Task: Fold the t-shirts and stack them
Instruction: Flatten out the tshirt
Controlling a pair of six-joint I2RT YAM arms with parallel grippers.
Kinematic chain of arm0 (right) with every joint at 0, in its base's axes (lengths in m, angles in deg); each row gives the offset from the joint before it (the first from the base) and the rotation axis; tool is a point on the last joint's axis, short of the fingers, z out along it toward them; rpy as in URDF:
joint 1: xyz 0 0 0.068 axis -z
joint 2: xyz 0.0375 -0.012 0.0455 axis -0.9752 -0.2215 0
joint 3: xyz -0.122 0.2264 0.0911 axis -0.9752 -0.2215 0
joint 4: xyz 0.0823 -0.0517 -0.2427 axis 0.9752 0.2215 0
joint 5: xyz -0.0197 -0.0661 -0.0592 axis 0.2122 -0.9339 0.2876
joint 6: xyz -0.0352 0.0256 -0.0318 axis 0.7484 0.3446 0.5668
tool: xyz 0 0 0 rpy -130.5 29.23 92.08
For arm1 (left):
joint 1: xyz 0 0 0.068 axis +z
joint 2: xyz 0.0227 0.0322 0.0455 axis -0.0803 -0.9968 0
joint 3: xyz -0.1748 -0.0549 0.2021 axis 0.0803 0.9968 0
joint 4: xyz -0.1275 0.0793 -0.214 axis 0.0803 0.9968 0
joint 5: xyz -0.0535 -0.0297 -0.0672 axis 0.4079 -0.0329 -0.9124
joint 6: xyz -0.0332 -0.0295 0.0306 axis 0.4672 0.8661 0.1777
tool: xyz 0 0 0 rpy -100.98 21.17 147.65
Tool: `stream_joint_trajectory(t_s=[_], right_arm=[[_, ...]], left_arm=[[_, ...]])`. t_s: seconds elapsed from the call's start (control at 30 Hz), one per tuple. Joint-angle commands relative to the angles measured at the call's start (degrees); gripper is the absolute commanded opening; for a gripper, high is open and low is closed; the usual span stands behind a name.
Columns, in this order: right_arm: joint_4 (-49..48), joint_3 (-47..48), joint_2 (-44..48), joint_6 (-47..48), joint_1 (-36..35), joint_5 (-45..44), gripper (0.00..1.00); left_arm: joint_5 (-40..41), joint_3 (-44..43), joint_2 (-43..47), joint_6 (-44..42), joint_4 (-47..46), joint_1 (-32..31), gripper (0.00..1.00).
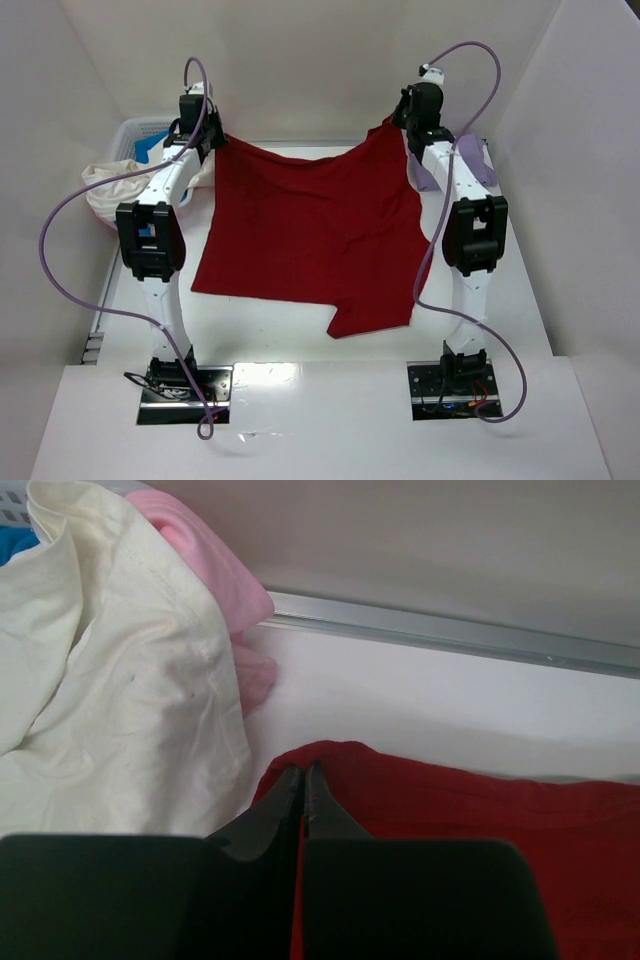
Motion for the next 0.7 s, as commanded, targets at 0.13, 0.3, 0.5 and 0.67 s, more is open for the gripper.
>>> stream_joint_trajectory(t_s=[0.13, 0.3, 0.5, 0.67], right_arm=[[-0.3, 14.3, -6.8, 1.5, 0.3, 3.6, 0.00], [0.3, 16.1, -8.4, 2.8, 0.3, 1.4, 0.00], [1.3, 17.3, -10.1, 2.8, 0.9, -2.2, 0.00], [1.8, 17.8, -10.7, 2.3, 2.0, -2.2, 0.00]], left_arm=[[1.0, 0.2, -0.5, 0.5, -3.0, 1.5, 0.00], [1.0, 1.3, 0.0, 0.5, -3.0, 2.0, 0.00], [3.7, 4.2, 1.8, 1.7, -4.2, 3.1, 0.00], [4.2, 5.5, 2.4, 2.3, -4.7, 4.9, 0.00]])
